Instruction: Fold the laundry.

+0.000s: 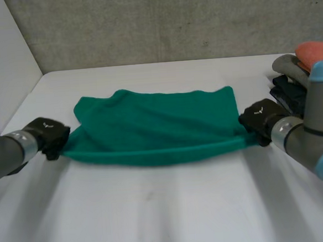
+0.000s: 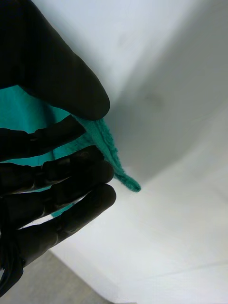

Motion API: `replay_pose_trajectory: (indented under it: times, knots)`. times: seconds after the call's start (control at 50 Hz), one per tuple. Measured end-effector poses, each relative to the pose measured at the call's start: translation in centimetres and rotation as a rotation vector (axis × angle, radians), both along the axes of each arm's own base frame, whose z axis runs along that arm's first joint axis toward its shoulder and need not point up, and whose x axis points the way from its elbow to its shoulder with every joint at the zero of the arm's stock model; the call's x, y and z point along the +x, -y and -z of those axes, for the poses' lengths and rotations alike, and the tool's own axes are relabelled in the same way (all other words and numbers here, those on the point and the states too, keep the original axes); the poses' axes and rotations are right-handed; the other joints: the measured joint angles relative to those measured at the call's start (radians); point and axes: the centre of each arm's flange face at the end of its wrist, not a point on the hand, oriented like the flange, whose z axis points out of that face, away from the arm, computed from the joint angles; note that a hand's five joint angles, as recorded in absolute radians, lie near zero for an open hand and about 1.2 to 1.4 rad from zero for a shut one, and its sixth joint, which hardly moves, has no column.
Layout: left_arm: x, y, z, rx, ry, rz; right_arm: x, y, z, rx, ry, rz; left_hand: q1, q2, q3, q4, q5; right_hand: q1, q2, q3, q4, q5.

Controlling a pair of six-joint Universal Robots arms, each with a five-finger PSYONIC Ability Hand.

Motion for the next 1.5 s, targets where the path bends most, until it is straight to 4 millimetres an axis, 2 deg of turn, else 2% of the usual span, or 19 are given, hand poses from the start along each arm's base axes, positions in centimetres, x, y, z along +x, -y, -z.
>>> replay_pose_trajectory:
  times: [0.08, 0.16, 0.24, 0.3, 0.38, 0.48, 0.58, 0.64, 0.66, 0.7, 0.72, 0.78, 0.84, 0.92, 1.02, 1.18, 1.32, 1.4, 1.5]
  knots:
    - [0.9, -4.2, -1.9, 0.102, 0.122, 0.009, -1.3, -2.4, -1.0, 0.110, -0.160, -0.087, 0.000, 0.000, 0.000, 0.000, 0.000, 0.000, 0.000, 0.000, 0.000, 0.000]
    - [1.5, -7.6, -2.5, 0.192, 0.242, 0.057, -3.0, -4.9, -1.6, 0.240, -0.351, -0.204, 0.000, 0.000, 0.000, 0.000, 0.000, 0.000, 0.000, 0.000, 0.000, 0.000]
    - [1.5, -8.8, -2.0, 0.218, 0.323, 0.115, -3.8, -5.7, -1.9, 0.290, -0.437, -0.261, 0.000, 0.000, 0.000, 0.000, 0.000, 0.000, 0.000, 0.000, 0.000, 0.003]
    - [1.0, -8.3, -1.4, 0.193, 0.357, 0.139, -3.6, -5.4, -1.5, 0.290, -0.450, -0.265, 0.000, 0.000, 0.000, 0.000, 0.000, 0.000, 0.000, 0.000, 0.000, 0.006]
    - [-0.4, -6.0, -0.8, 0.107, 0.362, 0.128, -2.8, -4.2, -0.5, 0.265, -0.438, -0.252, 0.000, 0.000, 0.000, 0.001, 0.000, 0.000, 0.000, 0.000, 0.000, 0.009]
    - [-2.7, -1.0, -2.0, -0.083, 0.285, 0.055, -1.2, -0.6, -0.4, 0.135, -0.395, -0.181, 0.000, 0.000, 0.001, 0.001, 0.000, 0.000, 0.000, 0.000, 0.000, 0.009]
    - [-4.6, 3.5, -6.4, -0.332, 0.143, -0.020, 0.3, 4.5, -3.4, -0.121, -0.289, -0.048, 0.000, 0.002, 0.002, 0.001, 0.000, 0.000, 0.000, 0.001, 0.000, 0.009]
    - [-5.5, 6.1, -13.2, -0.615, -0.056, -0.090, 1.1, 8.7, -8.8, -0.424, -0.101, 0.087, 0.000, 0.003, 0.003, 0.001, 0.000, 0.000, 0.000, 0.001, 0.000, 0.010]
    - [-5.5, 6.3, -14.0, -0.647, -0.080, -0.097, 1.2, 9.1, -9.5, -0.457, -0.078, 0.099, 0.000, 0.003, 0.003, 0.001, 0.000, 0.000, 0.000, 0.001, 0.000, 0.009]
    - [-5.6, 6.9, -19.0, -0.841, -0.237, -0.135, 1.3, 10.9, -13.5, -0.663, 0.081, 0.149, 0.000, 0.003, 0.003, 0.002, 0.000, 0.000, 0.000, 0.001, 0.000, 0.009]
    - [-5.5, 7.0, -20.0, -0.882, -0.271, -0.141, 1.4, 11.0, -13.9, -0.685, 0.099, 0.152, 0.000, 0.003, 0.003, 0.002, 0.000, 0.000, 0.000, 0.001, 0.000, 0.009]
    - [-5.3, 6.8, -24.0, -1.048, -0.406, -0.161, 1.8, 11.9, -17.8, -0.898, 0.269, 0.138, 0.000, 0.004, 0.003, 0.004, 0.000, 0.000, 0.000, 0.001, 0.001, 0.009]
    - [-5.2, 6.6, -25.4, -1.111, -0.450, -0.167, 2.4, 11.9, -19.0, -0.987, 0.343, 0.091, 0.000, 0.004, 0.003, 0.004, 0.000, 0.000, 0.000, 0.001, 0.001, 0.009]
    - [-5.2, 6.9, -24.0, -1.071, -0.419, -0.176, 3.4, 11.9, -18.2, -0.992, 0.367, 0.035, 0.000, 0.004, 0.003, 0.004, 0.011, 0.000, 0.000, 0.001, 0.001, 0.009]
    - [-4.9, 7.7, -19.7, -0.935, -0.340, -0.196, 4.3, 12.4, -15.3, -0.912, 0.359, -0.004, 0.000, 0.005, 0.005, 0.004, 0.011, 0.000, 0.000, 0.001, 0.001, 0.009]
    - [-5.1, 7.9, -9.2, -0.651, -0.222, -0.198, 5.3, 13.5, -6.4, -0.645, 0.303, -0.049, 0.000, 0.005, 0.005, 0.005, 0.011, 0.000, 0.000, 0.001, 0.001, 0.009]
    - [-5.7, 6.1, -1.9, -0.457, -0.145, -0.170, 4.8, 12.2, 1.4, -0.341, 0.234, -0.041, 0.000, 0.005, 0.005, 0.005, 0.011, 0.000, 0.000, 0.001, 0.001, 0.009]
    - [-5.4, 5.1, 0.2, -0.401, -0.124, -0.165, 3.9, 10.9, 3.8, -0.181, 0.224, -0.006, 0.000, 0.005, 0.005, 0.005, 0.011, 0.000, 0.000, 0.002, 0.001, 0.009]
    - [-4.8, 4.6, 0.9, -0.385, -0.119, -0.162, 2.5, 9.8, 4.6, -0.050, 0.231, 0.064, 0.000, 0.005, 0.005, 0.005, 0.011, -0.006, -0.088, -0.083, -0.090, -0.098]
